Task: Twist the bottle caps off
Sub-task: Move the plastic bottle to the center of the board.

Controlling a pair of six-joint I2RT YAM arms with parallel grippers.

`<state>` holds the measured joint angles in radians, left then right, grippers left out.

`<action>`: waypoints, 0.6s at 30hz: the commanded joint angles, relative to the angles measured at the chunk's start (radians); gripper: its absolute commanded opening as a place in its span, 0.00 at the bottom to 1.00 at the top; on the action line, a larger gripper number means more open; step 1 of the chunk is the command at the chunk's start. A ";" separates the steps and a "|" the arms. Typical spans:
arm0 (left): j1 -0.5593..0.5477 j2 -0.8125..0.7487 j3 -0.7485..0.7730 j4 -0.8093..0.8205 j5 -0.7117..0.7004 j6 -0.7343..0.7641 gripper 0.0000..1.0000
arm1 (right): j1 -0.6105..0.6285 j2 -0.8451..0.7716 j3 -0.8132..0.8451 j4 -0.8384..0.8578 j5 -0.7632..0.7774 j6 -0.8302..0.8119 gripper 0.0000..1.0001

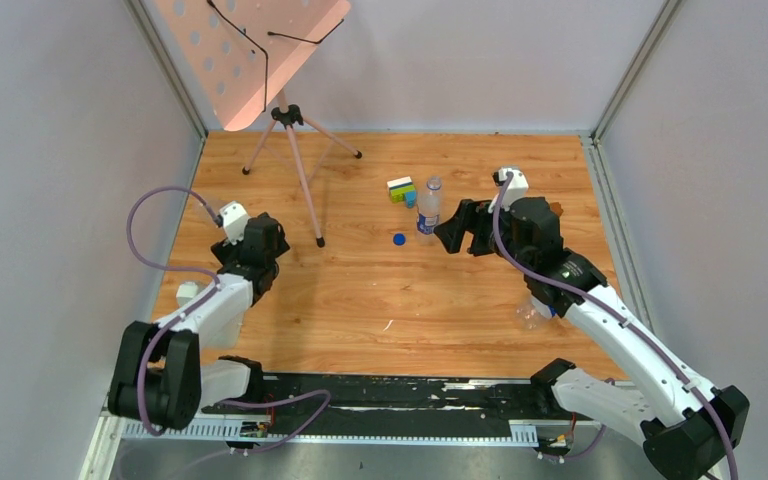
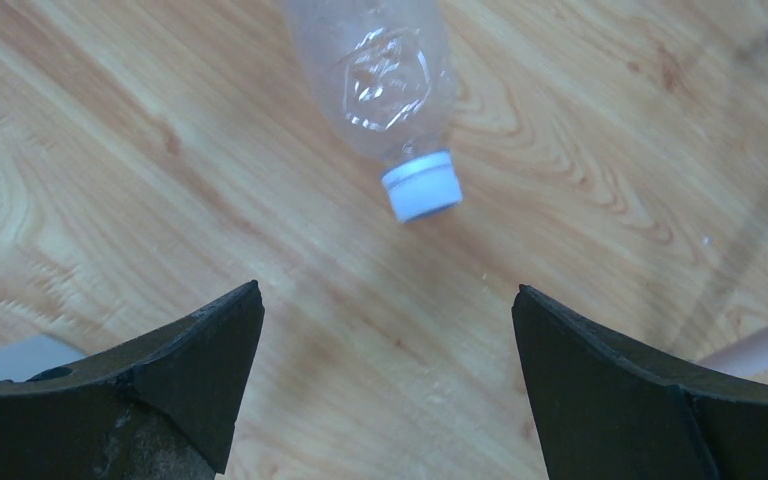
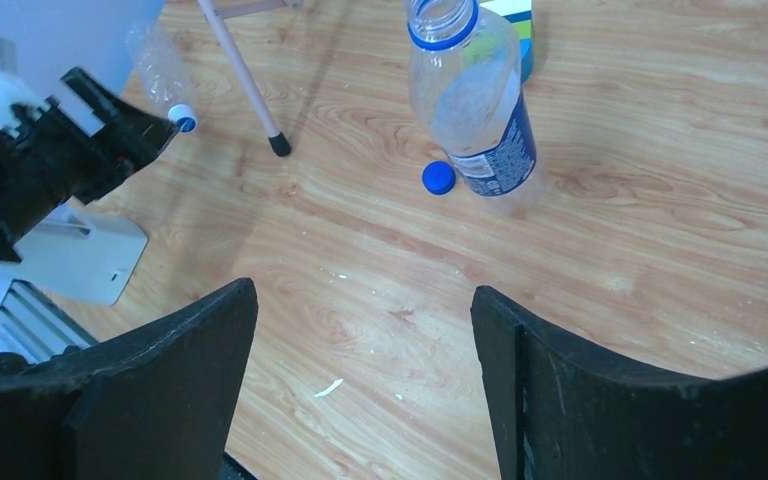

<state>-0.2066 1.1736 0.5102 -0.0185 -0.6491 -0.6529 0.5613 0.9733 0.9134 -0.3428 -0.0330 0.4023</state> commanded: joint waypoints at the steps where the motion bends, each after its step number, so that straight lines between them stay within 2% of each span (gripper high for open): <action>1: 0.042 0.132 0.133 0.059 0.001 -0.057 1.00 | -0.003 -0.044 -0.019 0.007 -0.057 0.049 0.79; 5: 0.088 0.248 0.181 0.126 0.052 -0.112 0.97 | -0.003 -0.056 -0.031 0.007 -0.084 0.062 0.79; 9: 0.115 0.345 0.242 0.120 0.074 -0.152 0.95 | -0.003 -0.065 -0.037 0.005 -0.107 0.068 0.79; 16: 0.129 0.422 0.246 0.159 0.069 -0.197 0.94 | -0.003 -0.068 -0.051 0.003 -0.117 0.076 0.79; 18: 0.134 0.441 0.253 0.159 0.078 -0.204 0.91 | -0.003 -0.068 -0.054 0.003 -0.120 0.075 0.79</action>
<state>-0.0891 1.5898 0.7269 0.0845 -0.5648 -0.8040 0.5613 0.9207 0.8665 -0.3599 -0.1337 0.4557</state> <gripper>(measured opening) 0.940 0.789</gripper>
